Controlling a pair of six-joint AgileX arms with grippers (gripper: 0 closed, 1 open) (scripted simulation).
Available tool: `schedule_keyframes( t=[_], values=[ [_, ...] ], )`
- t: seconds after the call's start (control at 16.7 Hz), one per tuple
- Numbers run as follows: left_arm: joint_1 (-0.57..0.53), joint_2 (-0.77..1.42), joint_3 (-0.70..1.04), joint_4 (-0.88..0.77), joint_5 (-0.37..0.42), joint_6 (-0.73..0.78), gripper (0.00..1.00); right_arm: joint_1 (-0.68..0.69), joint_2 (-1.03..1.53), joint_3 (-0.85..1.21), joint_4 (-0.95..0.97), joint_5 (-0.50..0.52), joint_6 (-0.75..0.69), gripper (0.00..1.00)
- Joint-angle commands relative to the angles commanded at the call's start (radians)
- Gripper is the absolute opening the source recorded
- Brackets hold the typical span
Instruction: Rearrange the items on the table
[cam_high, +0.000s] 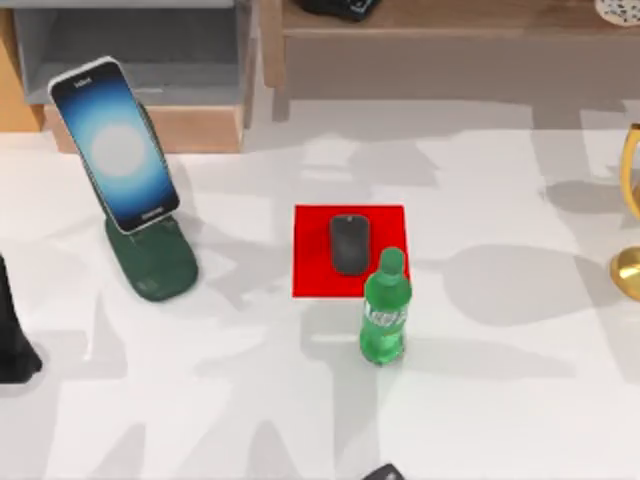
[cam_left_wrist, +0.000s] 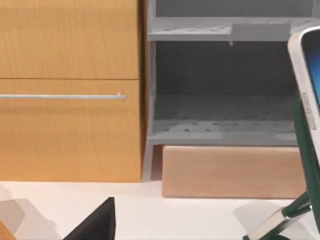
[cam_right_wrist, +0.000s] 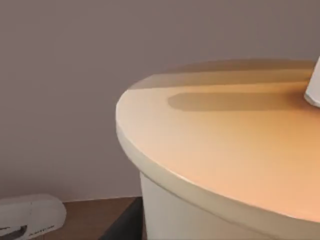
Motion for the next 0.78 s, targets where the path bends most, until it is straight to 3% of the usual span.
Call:
schedule_keyframes(
  t=[0.36, 0.78],
  values=[
    [0.0, 0.0, 0.0, 0.0, 0.0, 0.0, 1.0, -0.06, 0.078, 0.15, -0.124, -0.162, -0.025, 0.0],
    [0.0, 0.0, 0.0, 0.0, 0.0, 0.0, 1.0, -0.06, 0.078, 0.155, -0.128, -0.17, -0.025, 0.0]
  ],
)
